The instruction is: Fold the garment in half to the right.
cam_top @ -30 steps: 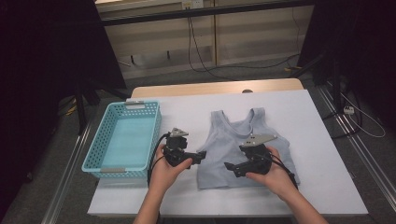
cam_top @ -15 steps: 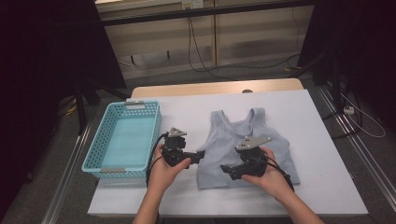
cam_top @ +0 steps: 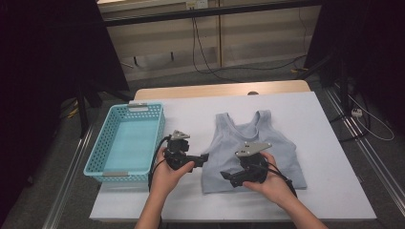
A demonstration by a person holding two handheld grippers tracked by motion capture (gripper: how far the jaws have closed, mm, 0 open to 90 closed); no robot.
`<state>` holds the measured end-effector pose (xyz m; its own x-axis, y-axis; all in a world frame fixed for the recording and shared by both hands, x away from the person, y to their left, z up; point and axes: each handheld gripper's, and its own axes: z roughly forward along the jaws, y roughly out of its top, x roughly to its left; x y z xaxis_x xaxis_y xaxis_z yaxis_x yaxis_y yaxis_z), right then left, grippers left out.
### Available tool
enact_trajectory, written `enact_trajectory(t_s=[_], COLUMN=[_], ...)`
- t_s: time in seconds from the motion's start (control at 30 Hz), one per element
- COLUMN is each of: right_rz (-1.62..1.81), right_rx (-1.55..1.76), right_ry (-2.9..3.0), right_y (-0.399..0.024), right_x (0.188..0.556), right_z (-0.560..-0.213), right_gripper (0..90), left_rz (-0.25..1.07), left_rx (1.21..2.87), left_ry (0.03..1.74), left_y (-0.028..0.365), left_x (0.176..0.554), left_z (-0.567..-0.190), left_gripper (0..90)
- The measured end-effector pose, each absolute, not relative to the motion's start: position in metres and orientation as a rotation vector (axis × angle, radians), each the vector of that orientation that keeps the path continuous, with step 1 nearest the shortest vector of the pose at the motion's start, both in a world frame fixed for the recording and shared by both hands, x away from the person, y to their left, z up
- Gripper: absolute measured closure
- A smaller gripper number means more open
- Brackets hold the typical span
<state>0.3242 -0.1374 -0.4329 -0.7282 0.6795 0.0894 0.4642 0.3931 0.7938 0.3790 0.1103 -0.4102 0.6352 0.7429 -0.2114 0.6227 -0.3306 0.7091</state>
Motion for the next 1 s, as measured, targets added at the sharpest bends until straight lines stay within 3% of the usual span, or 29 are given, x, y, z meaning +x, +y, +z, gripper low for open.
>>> enact_trajectory(t_s=[0.8,1.0], right_rz=[1.259,1.245], right_rx=[0.904,0.866], right_ry=[2.488,2.507], right_y=[-0.106,-0.098], right_x=[0.321,0.32], right_z=[-0.44,-0.442], right_gripper=[13.1,19.8], left_rz=[0.194,0.191], left_rx=[2.049,2.042], left_ry=[1.073,1.08], left_y=[0.115,0.116], left_x=[0.38,0.38], left_z=[-0.409,-0.41], left_gripper=[13.7,13.6])
